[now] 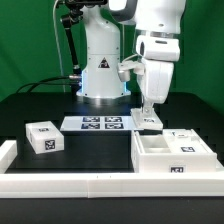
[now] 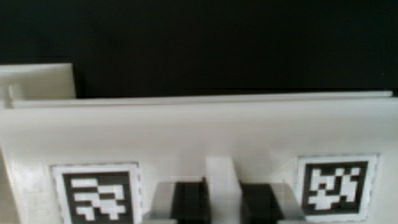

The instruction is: Assemble cabinet

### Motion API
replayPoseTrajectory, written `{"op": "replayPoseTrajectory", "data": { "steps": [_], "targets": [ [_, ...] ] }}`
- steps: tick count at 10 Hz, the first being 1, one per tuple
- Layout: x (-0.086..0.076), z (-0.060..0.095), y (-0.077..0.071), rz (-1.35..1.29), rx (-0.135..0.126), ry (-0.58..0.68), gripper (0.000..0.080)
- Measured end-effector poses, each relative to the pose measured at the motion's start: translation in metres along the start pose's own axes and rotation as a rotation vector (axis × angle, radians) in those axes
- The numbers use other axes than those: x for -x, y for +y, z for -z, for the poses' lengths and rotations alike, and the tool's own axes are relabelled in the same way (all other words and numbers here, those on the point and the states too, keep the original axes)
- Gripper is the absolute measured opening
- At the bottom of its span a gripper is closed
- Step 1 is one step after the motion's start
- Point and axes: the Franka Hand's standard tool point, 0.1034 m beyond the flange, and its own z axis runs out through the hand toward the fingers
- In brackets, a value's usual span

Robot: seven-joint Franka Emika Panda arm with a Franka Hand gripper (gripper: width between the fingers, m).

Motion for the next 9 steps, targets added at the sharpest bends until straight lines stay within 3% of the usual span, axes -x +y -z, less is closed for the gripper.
{"op": "replayPoseTrajectory", "data": {
  "steps": [2,6,9],
  "targets": [
    [0.0001,-0.0007,0.0003,0.005,-0.002,-0.001,0.0071],
    [0.0036,-0.0054,0.0093,0.022,-0.034,-0.018,0.0071],
    [0.0048,-0.0055,0.0093,0.021,-0.037,-0.020,0.0071]
  ]
}}
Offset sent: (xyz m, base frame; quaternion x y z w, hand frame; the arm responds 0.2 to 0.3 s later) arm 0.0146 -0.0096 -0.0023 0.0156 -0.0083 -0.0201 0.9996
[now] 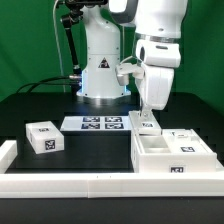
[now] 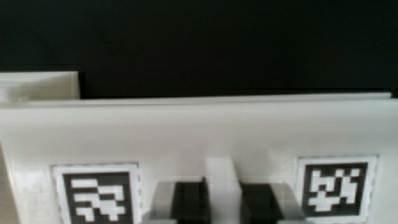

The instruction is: Assemble cabinet

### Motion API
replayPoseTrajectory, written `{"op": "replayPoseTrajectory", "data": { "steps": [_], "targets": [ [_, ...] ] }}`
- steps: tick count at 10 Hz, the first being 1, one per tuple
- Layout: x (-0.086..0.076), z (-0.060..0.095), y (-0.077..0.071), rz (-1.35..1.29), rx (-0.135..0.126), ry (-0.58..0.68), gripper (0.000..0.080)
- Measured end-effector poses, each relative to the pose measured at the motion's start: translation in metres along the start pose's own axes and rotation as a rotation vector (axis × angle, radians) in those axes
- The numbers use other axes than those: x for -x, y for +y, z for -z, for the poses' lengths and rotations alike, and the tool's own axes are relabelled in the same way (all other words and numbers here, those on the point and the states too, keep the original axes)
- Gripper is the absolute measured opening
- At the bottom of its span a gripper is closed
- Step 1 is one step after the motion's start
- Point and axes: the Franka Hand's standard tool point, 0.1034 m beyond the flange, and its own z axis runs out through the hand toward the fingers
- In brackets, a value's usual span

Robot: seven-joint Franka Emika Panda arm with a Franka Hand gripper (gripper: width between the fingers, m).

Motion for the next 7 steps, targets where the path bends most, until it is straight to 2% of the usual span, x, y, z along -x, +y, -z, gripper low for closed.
{"op": "replayPoseTrajectory", "data": {
  "steps": [1,3,4,5,7],
  "targets": [
    [-0.0003,0.0000,0.0000,0.000,0.000,0.000,0.0071],
    [-0.0036,-0.0006,-0.0006,-0.001,0.017,0.014,0.0071],
    [-0.0034,-0.0011,-0.0013,0.000,0.016,0.014,0.0071],
    [-0.0066,-0.0013,-0.0008,0.000,0.038,0.031,0.0071],
    [-0.0071,-0.0019,-0.0012,0.003,0.046,0.038,0.0071]
  ]
}}
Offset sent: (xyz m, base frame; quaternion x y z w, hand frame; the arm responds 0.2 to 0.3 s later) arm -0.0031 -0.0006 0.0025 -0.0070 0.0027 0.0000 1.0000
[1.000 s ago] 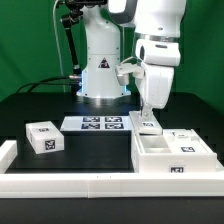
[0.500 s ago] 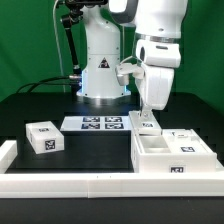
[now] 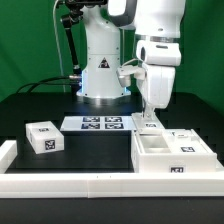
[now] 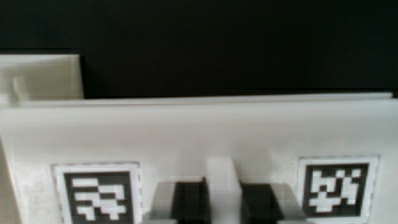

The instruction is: Assemble cabinet

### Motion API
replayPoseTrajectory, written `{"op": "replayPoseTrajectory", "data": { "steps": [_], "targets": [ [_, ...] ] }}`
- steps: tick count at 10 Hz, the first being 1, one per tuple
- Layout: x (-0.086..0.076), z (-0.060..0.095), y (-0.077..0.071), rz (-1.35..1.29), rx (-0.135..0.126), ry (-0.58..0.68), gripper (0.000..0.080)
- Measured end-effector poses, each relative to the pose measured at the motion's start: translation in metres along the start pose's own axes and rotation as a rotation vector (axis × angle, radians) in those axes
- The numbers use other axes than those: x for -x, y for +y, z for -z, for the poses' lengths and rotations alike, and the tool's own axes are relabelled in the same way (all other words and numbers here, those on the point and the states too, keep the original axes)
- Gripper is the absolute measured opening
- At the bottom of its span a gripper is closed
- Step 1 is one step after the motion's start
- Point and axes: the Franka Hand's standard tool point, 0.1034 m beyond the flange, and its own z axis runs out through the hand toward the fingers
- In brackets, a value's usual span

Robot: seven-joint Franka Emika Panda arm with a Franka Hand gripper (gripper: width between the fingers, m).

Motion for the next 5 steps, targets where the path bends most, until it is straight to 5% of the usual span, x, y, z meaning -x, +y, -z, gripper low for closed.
{"op": "replayPoseTrajectory", "data": {
  "steps": [5],
  "targets": [
    [0.0033,-0.0016,-0.0003,0.014,0.004,0.004,0.0071]
  ]
}}
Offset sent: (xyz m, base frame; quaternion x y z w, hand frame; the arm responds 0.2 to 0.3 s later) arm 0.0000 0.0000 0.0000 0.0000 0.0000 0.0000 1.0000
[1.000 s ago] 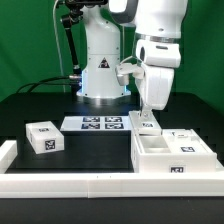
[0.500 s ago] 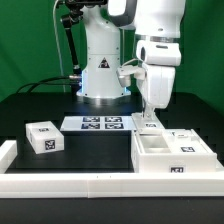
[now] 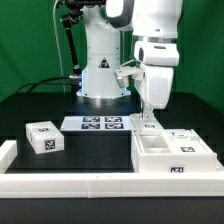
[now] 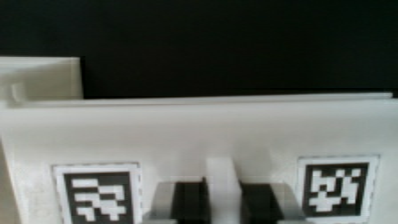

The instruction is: Assemble cabinet

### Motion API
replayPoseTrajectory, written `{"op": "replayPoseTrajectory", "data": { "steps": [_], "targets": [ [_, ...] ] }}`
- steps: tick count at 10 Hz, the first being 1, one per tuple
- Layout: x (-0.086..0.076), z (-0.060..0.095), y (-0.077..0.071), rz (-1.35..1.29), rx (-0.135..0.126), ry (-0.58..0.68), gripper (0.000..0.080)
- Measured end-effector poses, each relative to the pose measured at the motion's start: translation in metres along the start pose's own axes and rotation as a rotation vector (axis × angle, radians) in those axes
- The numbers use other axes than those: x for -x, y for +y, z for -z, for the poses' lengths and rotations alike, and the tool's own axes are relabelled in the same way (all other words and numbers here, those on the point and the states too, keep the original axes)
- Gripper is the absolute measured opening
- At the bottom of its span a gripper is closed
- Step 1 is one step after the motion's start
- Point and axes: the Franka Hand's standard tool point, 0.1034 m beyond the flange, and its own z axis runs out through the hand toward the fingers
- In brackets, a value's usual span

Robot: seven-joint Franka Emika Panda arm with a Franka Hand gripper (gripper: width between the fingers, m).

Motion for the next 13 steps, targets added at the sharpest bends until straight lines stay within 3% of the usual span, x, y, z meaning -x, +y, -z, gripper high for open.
{"op": "replayPoseTrajectory", "data": {
  "steps": [4,7,8,13],
  "targets": [
    [0.0079,0.0015,0.0025,0.016,-0.029,-0.025,0.0071],
    [0.0078,0.0023,0.0060,0.014,-0.024,-0.024,0.0071],
    [0.0055,0.0026,0.0071,0.011,-0.011,-0.015,0.0071],
    [0.0061,-0.0023,0.0101,0.029,-0.011,-0.008,0.0071]
  ]
}}
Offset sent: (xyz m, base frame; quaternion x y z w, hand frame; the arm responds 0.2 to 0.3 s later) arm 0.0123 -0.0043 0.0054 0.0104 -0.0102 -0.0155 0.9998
